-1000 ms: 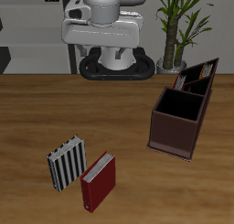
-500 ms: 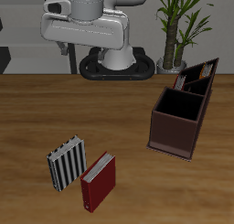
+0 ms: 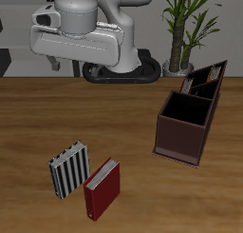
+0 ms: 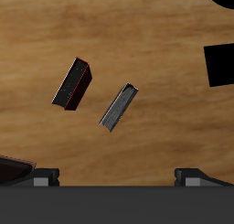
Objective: Place the right red book into the left desk caddy's front compartment and place the orange book into the left desk caddy's left compartment and place the striped book into the left desk caddy's left compartment
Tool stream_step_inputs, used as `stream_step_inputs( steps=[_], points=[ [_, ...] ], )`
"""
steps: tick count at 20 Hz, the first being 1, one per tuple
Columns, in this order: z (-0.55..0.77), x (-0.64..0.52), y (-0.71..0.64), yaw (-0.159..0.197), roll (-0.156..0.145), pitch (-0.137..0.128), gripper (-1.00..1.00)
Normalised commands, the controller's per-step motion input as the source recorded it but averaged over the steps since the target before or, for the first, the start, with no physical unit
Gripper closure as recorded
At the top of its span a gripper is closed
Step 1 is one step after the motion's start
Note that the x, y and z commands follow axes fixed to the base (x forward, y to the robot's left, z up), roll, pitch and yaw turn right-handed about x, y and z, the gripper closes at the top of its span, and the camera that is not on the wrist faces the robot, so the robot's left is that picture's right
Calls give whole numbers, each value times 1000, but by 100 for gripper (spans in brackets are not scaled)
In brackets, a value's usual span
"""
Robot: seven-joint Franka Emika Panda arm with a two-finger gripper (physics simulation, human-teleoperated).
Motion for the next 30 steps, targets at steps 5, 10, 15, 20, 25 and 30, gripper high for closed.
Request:
stream_step_inputs(
  steps=[5, 10, 15, 20, 25, 30],
  points=[
    [-243, 237, -46, -2, 81, -10, -100],
    [-186, 196, -206, 26, 80, 12, -100],
    [-109, 62, -343, -68, -30, -23, -100],
    [-131, 21, -253, -73, -40, -59, -100],
    [-366, 139, 5, -20, 25, -17, -100],
    [-237, 109, 35, -6, -1, -10, -100]
  ],
)
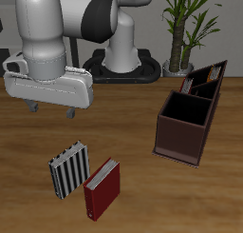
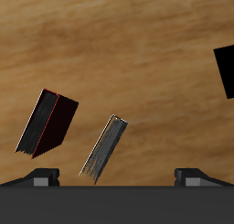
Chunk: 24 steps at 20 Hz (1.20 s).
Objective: Place the right red book into the left desk caddy's front compartment and place the orange book into the left desk caddy's left compartment and place the striped book into the left desk caddy's left compartment
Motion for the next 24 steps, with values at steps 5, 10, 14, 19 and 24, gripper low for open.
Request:
stream_step_inputs(
  steps=[5, 10, 14, 19, 24],
  points=[
    [-251, 85, 68, -55, 41, -30, -100],
    [-231, 16, 94, -39, 13, -83, -100],
    [-227, -87, 10, -59, -3, -66, -100],
    [-138, -25, -223, -75, -80, -9, -100],
    [-117, -2, -135, -64, -46, 4, -100]
  ],
)
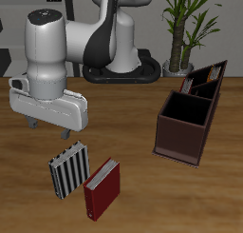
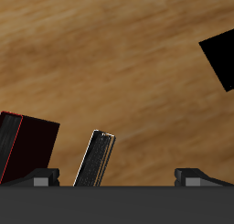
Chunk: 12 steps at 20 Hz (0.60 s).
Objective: Place the right red book into the left desk caddy's front compartment and place the orange book into the left desk caddy's left compartment and place the striped book into the left desk caddy's left compartment
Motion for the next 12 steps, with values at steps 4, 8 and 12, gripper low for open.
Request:
stream_step_inputs(
  steps=[4, 8, 12],
  points=[
    [-43, 83, 13, -37, -21, -6, -100],
    [-84, 149, 166, -16, 9, 9, -100],
    [-175, 130, 93, -14, 6, 27, -100]
  ],
)
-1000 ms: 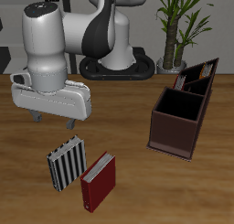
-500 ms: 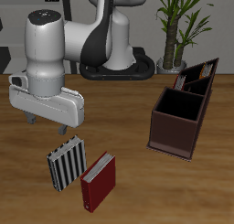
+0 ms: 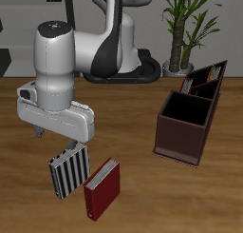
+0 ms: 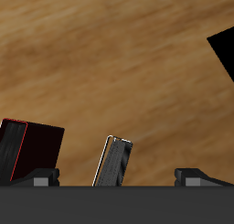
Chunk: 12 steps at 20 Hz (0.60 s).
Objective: Place the right red book into the left desk caddy's front compartment and place the orange book into the left desk caddy's left compartment and place the striped book into the left desk caddy's left compartment
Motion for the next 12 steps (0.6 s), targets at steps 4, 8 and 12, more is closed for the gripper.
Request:
stream_step_inputs(
  steps=[4, 8, 12],
  points=[
    [-171, 41, 16, -30, -13, 31, -100],
    [-258, 15, -53, -37, -14, 33, -100],
    [-246, 9, 16, 2, -1, 37, -100]
  ],
)
